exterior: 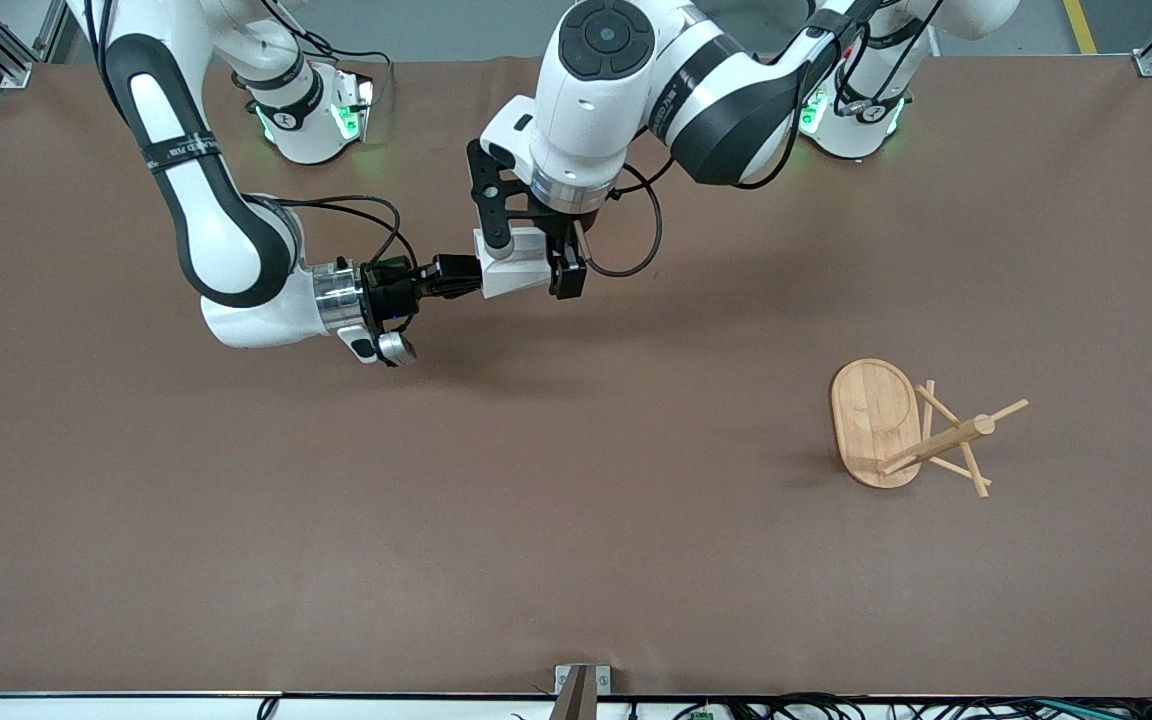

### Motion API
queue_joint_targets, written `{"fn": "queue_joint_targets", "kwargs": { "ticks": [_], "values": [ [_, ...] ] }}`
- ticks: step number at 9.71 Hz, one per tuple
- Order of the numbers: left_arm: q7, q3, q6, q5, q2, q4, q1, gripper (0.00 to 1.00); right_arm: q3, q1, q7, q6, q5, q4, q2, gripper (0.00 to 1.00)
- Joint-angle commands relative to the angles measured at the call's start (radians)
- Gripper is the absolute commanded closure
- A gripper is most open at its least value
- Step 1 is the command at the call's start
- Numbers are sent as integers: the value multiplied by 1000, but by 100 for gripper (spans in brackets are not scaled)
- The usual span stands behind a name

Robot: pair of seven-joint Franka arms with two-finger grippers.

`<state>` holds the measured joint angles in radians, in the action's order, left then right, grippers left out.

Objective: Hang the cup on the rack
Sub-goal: 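Grasp the cup's rim end with the left gripper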

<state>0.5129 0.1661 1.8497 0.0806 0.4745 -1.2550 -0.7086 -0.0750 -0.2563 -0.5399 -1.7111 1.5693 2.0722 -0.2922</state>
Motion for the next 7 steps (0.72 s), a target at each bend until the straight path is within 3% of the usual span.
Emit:
{"fn": "queue_joint_targets", "kwargs": {
  "ticks": [1,3,4,5,6,7],
  "values": [
    [41,3,8,14,33,0,-3,0,3,-17,-15,1,31,36,39,99],
    [42,3,8,13,38,0,-3,12,3,-17,-15,-1,32,34,39,99],
    [42,3,8,11,38,0,-3,32,3,-17,-15,1,32,34,39,99],
    [35,3,8,11,36,0,-3,68,3,-17,-15,-1,31,34,39,99],
    [41,3,8,10,35,-1,0,84,3,-17,-15,-1,32,34,39,99],
    [36,1,6,8,32,-1,-2,91,3,-17,-15,1,32,36,39,99]
  ]
}}
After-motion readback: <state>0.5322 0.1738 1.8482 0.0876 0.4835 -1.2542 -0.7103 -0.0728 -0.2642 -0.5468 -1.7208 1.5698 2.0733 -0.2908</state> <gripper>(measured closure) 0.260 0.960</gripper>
